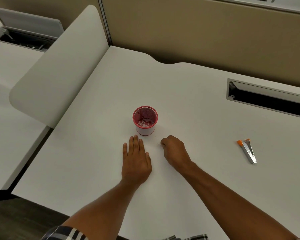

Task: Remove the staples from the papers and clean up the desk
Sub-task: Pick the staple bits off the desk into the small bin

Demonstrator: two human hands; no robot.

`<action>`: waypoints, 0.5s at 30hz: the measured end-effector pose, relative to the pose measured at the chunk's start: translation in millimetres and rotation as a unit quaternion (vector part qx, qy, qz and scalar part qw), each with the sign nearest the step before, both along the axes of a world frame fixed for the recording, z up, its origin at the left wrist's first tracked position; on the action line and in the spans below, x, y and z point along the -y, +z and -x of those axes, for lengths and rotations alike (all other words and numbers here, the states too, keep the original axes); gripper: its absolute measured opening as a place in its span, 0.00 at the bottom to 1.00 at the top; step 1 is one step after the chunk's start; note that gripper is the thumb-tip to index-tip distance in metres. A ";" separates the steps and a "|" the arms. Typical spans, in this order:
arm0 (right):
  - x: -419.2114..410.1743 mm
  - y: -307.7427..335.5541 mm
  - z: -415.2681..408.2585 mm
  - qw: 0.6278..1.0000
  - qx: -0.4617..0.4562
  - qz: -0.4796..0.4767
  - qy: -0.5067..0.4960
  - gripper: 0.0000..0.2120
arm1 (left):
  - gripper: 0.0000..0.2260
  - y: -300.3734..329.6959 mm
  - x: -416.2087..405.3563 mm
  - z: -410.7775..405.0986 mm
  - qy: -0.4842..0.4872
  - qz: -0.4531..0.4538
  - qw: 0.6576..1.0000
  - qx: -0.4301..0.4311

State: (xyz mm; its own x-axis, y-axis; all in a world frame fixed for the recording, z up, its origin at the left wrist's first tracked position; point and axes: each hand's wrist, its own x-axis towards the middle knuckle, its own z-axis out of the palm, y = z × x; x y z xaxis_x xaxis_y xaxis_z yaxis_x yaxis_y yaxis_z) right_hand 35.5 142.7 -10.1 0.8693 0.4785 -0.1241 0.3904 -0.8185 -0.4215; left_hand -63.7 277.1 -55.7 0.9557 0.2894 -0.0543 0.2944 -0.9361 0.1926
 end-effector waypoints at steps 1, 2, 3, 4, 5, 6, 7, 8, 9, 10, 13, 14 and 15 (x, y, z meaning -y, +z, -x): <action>0.9 4.1 -3.1 0.999 -0.010 -0.020 -0.025 0.12 | 0.28 0.3 -0.1 -0.1 -0.001 0.001 1.000 0.001; 2.2 7.7 -5.9 0.998 -0.021 -0.040 -0.051 0.12 | 0.28 0.2 -0.2 -0.4 -0.002 -0.001 1.000 0.002; 3.3 11.0 -7.9 0.995 -0.037 -0.056 -0.073 0.12 | 0.28 0.2 -0.4 -0.5 -0.001 -0.003 1.000 0.001; 4.7 13.3 -9.2 0.992 -0.056 -0.071 -0.092 0.11 | 0.28 -0.1 -0.5 -0.4 -0.001 -0.003 1.000 -0.001; 6.4 14.9 -10.3 0.987 -0.077 -0.087 -0.111 0.10 | 0.28 -0.1 -0.4 0.1 -0.002 -0.002 1.000 -0.003; 8.0 16.4 -11.8 0.980 -0.099 -0.108 -0.133 0.09 | 0.28 0.0 -0.2 0.4 -0.003 -0.001 1.000 -0.003; 9.2 19.1 -13.6 0.971 -0.120 -0.131 -0.157 0.08 | 0.28 0.6 -0.1 0.8 -0.004 -0.002 1.000 -0.002; 9.3 22.7 -16.2 0.960 -0.143 -0.158 -0.182 0.07 | 0.28 0.8 -0.3 0.8 -0.005 -0.003 1.000 -0.002; 9.1 27.7 -18.9 0.945 -0.168 -0.190 -0.206 0.06 | 0.28 1.3 -0.3 0.6 -0.005 -0.003 1.000 -0.003; 8.2 33.7 -21.6 0.927 -0.193 -0.227 -0.226 0.05 | 0.28 1.2 -0.1 0.5 -0.005 -0.002 1.000 -0.002; -0.8 58.0 -30.6 0.880 -0.239 -0.327 -0.248 0.05 | 0.28 1.0 -0.1 0.7 -0.005 0.003 1.000 -0.001; -5.6 66.7 -34.0 0.876 -0.237 -0.346 -0.240 0.05 | 0.28 0.7 -0.4 0.6 -0.004 0.004 1.000 -0.002; -11.4 75.5 -37.3 0.877 -0.230 -0.357 -0.226 0.05 | 0.27 0.5 -0.6 0.7 -0.004 0.006 1.000 -0.001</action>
